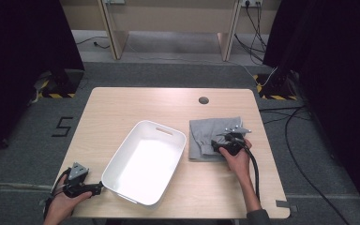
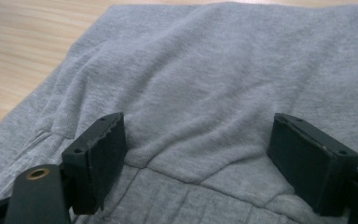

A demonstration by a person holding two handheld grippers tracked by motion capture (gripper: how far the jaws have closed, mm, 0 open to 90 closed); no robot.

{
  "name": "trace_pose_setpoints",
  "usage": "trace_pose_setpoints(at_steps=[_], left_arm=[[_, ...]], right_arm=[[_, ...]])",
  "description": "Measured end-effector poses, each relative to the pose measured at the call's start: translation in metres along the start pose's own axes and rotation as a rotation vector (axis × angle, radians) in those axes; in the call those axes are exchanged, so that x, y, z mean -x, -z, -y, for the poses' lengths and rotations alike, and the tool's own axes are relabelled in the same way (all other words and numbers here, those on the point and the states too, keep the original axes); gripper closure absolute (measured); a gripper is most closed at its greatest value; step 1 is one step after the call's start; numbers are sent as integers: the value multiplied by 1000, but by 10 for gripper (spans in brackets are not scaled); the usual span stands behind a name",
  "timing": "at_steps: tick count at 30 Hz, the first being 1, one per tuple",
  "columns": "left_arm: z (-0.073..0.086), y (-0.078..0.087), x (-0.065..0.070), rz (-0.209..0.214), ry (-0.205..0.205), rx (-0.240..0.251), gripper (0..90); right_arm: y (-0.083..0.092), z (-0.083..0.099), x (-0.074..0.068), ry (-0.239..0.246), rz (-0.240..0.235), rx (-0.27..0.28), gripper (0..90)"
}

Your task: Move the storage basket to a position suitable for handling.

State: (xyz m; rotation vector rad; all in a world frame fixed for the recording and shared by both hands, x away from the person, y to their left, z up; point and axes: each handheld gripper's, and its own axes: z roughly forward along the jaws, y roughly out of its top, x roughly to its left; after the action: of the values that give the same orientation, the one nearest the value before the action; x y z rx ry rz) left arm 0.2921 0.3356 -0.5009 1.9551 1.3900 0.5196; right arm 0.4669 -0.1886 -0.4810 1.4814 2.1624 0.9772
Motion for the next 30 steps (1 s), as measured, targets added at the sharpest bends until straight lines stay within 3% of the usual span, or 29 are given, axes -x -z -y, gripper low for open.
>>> trace_pose_setpoints(at_steps=[8, 13, 23, 30], left_arm=[[0, 0, 0, 0, 0, 0, 113], [0, 0, 0, 0, 0, 0, 113], [0, 0, 0, 0, 0, 0, 113], [0, 0, 0, 0, 0, 0, 114]], right_arm=[[29, 33, -5, 4, -24, 36, 199], [50, 50, -16, -9, -12, 15, 199], [90, 93, -42, -12, -13, 35, 198], [101, 101, -50, -3, -21, 18, 199]])
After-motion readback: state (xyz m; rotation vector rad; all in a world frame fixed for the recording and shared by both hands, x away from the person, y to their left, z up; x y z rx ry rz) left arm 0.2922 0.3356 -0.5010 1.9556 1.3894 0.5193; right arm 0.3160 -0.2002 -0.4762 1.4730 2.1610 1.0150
